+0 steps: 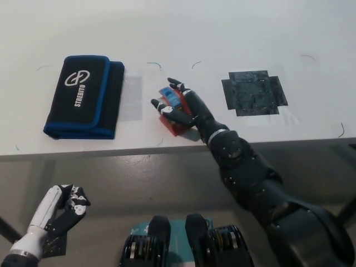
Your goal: Use the right hand to move the tape on the right hand side to the notebook on the left hand side
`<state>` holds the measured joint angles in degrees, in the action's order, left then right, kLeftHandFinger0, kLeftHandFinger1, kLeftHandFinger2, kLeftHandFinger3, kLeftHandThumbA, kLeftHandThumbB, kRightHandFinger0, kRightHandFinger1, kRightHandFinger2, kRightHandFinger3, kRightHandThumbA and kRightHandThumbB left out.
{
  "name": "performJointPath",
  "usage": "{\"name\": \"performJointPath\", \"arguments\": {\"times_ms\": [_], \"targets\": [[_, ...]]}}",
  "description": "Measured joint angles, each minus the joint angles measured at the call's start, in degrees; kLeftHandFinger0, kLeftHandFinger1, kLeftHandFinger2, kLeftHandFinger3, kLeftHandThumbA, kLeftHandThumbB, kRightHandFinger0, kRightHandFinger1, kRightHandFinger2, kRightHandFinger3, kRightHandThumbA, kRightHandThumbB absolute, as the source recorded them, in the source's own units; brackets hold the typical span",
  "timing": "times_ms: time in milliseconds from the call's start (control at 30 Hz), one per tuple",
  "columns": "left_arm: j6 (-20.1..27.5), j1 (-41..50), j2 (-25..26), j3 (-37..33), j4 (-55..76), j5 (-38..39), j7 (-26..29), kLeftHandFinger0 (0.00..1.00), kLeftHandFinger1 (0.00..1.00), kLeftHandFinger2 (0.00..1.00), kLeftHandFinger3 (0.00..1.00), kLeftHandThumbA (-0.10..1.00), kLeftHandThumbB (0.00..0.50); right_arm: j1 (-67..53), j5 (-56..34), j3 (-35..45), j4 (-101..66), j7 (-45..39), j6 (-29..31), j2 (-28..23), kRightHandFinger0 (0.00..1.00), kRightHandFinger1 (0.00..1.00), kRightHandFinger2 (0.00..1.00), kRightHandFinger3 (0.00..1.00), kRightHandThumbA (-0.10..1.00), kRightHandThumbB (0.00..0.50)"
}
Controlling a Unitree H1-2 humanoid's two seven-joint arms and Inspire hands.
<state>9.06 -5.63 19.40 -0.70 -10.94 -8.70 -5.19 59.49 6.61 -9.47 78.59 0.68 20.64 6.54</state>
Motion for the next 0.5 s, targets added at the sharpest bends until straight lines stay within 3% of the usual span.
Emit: {"name": "performJointPath", "arguments": {"times_ms": [67,200,367,500], "targets": [[0.0,-0.04,0.01,-0.02,0.09,0.0,-0.18,0.0,0.06,0.21,0.36,-0.1,0.389,0.08,0.09,-0.37,0.0,0.04,-0.04,0.48,1.0,1.0,1.0,1.0,0.82,0.5],[-0.02,-0.04,0.01,-0.04,0.44,-0.07,-0.45,0.0,0.05,0.23,0.36,-0.1,0.394,0.3,0.22,-0.98,0.0,0.11,-0.45,1.71,1.0,1.0,1.0,1.0,0.8,0.5],[-0.17,-0.02,0.02,-0.04,0.69,-0.16,-0.95,0.12,0.15,0.3,0.36,-0.1,0.376,0.4,0.72,-1.59,-0.01,0.12,-0.57,2.78,1.0,1.0,1.0,1.0,0.8,0.5],[-0.23,0.01,0.04,-0.04,0.94,-0.48,-0.98,0.13,0.16,0.31,0.37,-0.1,0.368,0.42,0.91,-1.62,-0.01,0.11,-0.55,2.79,1.0,1.0,1.0,1.0,0.78,0.5]]}}
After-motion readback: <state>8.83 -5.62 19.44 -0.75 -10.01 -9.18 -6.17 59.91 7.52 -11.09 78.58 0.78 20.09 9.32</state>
